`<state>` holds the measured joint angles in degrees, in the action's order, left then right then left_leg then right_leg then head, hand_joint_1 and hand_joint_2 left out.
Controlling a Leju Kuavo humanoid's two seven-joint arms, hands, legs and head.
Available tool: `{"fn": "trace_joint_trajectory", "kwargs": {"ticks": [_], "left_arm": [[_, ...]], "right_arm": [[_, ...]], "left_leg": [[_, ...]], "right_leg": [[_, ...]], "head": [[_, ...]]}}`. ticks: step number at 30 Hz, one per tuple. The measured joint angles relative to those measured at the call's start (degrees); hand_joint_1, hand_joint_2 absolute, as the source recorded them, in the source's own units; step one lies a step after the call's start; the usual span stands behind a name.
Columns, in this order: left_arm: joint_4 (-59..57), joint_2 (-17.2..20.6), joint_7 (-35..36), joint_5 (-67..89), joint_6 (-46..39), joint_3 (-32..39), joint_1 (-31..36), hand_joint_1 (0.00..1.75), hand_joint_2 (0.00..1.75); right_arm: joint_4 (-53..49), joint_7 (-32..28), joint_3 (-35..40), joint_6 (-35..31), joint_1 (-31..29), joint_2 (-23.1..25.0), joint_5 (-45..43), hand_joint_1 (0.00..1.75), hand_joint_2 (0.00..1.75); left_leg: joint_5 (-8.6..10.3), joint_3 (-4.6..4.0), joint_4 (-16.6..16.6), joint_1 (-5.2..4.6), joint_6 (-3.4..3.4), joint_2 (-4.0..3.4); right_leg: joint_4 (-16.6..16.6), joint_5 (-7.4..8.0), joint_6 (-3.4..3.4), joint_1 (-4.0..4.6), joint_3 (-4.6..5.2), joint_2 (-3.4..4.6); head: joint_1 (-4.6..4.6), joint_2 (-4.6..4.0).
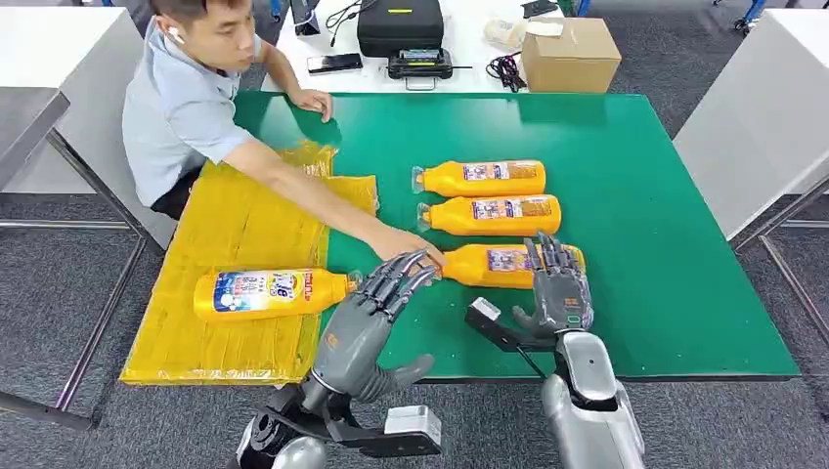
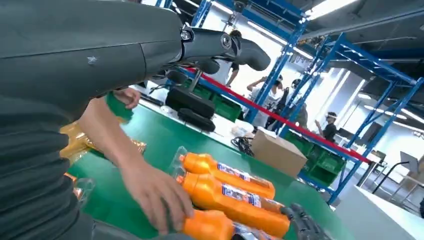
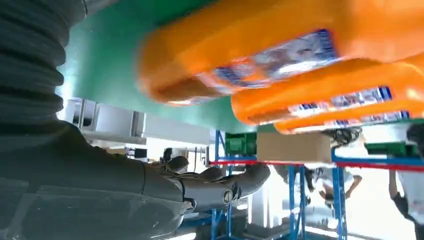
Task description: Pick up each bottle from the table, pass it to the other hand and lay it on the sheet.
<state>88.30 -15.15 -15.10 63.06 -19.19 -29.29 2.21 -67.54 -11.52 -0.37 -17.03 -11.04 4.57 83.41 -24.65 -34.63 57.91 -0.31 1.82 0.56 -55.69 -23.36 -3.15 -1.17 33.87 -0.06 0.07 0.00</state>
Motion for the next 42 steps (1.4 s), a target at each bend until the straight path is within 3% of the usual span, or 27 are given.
{"fn": "trace_joint_trajectory", "kwargs": {"ticks": [9, 19, 42], "left_arm": [[0.00, -0.31, -0.50, -0.15, 0.17, 0.68, -0.09, 0.00, 1.75], [0.15, -0.39, -0.41, 1.16, -0.52, 0.79, -0.19, 0.00, 1.75], [2.75, -0.42, 0.09, 2.32, 2.40, 2.01, -2.01, 0.00, 1.75]], "right_arm": [[5.28, 0.07, 0.40, 2.17, -3.07, -1.05, -1.62, 0.00, 1.75], [11.90, 4.85, 1.60, 6.10, -6.70, -1.44, 0.61, 0.00, 1.75], [10.78, 9.53, 4.79, 10.51, -6.90, -4.33, 3.26, 0.00, 1.75]], "left_leg": [[0.00, 0.00, 0.00, -0.01, 0.00, -0.02], [0.01, -0.01, 0.00, 0.00, 0.00, 0.01], [0.00, 0.05, 0.00, -0.01, 0.01, 0.01]], "right_leg": [[0.00, 0.00, 0.00, -0.01, 0.00, 0.01], [-0.01, 0.00, 0.00, 0.00, 0.00, 0.00], [0.01, 0.01, -0.01, -0.01, -0.05, 0.00]], "head": [[0.00, 0.00], [0.00, 0.00], [0.00, 0.00]]}}
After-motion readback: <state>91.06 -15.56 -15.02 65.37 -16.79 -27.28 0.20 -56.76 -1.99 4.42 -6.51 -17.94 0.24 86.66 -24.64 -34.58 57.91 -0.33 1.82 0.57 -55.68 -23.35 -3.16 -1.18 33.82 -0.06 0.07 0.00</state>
